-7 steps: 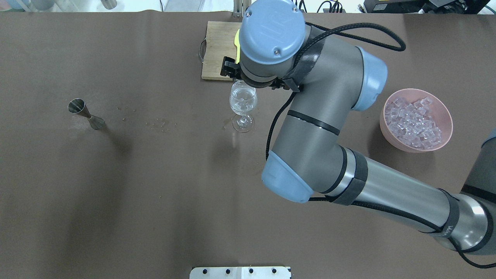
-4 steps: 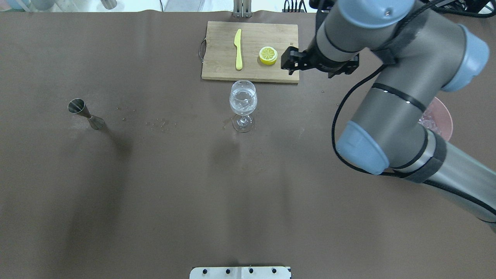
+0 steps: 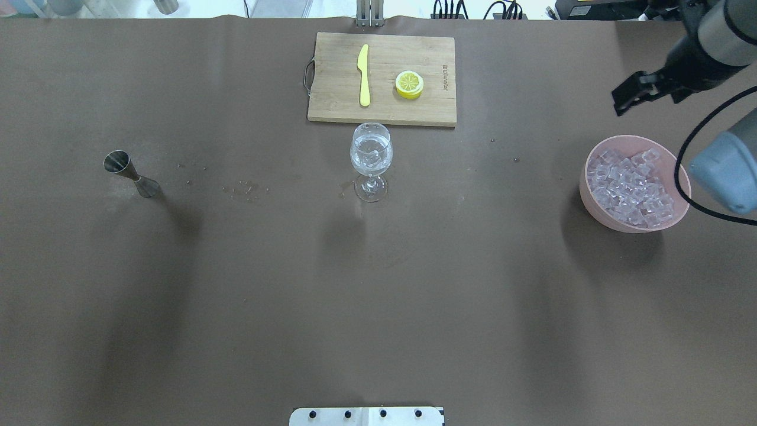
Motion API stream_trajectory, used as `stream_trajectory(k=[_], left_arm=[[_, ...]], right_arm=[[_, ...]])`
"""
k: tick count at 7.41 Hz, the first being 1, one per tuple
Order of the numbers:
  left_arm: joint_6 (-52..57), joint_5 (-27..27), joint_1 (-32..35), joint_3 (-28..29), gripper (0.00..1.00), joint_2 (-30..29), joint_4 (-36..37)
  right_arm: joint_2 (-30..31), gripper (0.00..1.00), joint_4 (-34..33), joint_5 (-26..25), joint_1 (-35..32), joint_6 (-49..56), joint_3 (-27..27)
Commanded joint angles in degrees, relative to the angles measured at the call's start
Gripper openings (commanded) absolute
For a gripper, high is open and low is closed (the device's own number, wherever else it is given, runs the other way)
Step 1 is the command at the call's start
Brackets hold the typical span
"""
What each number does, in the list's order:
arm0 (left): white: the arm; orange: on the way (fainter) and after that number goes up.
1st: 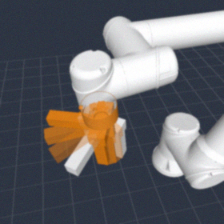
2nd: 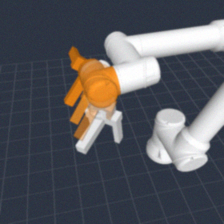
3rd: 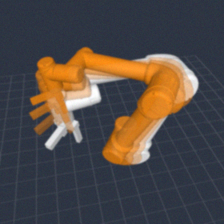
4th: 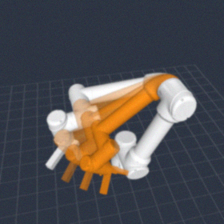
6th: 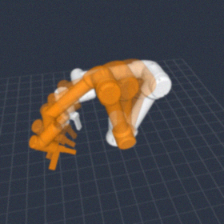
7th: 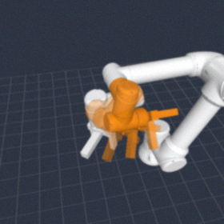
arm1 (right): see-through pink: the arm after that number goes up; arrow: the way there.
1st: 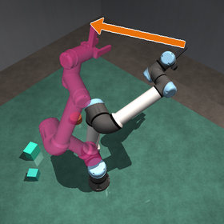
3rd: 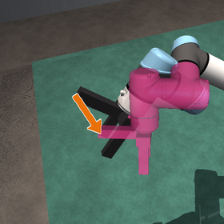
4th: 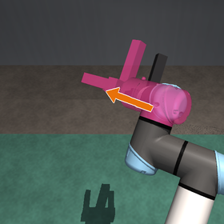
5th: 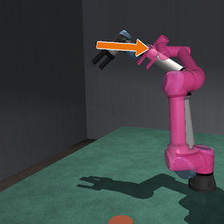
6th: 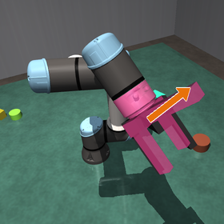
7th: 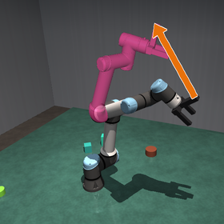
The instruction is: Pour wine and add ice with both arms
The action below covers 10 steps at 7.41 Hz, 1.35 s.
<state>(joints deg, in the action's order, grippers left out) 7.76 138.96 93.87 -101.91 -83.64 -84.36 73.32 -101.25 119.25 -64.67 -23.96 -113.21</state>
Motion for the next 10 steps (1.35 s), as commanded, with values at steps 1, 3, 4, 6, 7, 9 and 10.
stream_trajectory(k=[1, 3, 4, 6, 7, 9, 10], left_arm=[[0.06, 0.00, 0.00, 0.13, 0.98, 0.05, -0.01], [0.06, 0.00, 0.00, 0.13, 0.98, -0.04, -0.01], [-0.02, 0.08, 0.00, 0.13, 0.98, -0.04, -0.01], [0.06, 0.08, 0.00, 0.04, 0.98, 0.05, -0.01], [0.06, 0.08, 0.00, 0.04, 0.98, 0.05, -0.01], [0.06, 0.08, 0.00, -0.04, 0.98, 0.05, -0.01], [0.06, 0.08, 0.00, -0.04, 0.98, 0.05, -0.01]], right_arm=[[9.87, 1.00, 0.35, 0.36, -6.32, 11.82, 0.19], [17.53, 1.00, 0.79, -0.07, -8.17, 12.27, 1.58], [18.17, 1.00, 3.66, 0.36, -10.80, 14.97, 3.77], [19.84, 1.00, 5.89, 0.98, -16.94, 28.39, 9.91], [20.19, 1.00, 5.89, 3.59, -20.81, 33.23, 13.42], [21.42, 1.00, 5.89, 8.01, -25.67, 37.32, 16.79], [22.38, 1.00, 5.89, 7.92, -25.68, 37.06, 17.49]])
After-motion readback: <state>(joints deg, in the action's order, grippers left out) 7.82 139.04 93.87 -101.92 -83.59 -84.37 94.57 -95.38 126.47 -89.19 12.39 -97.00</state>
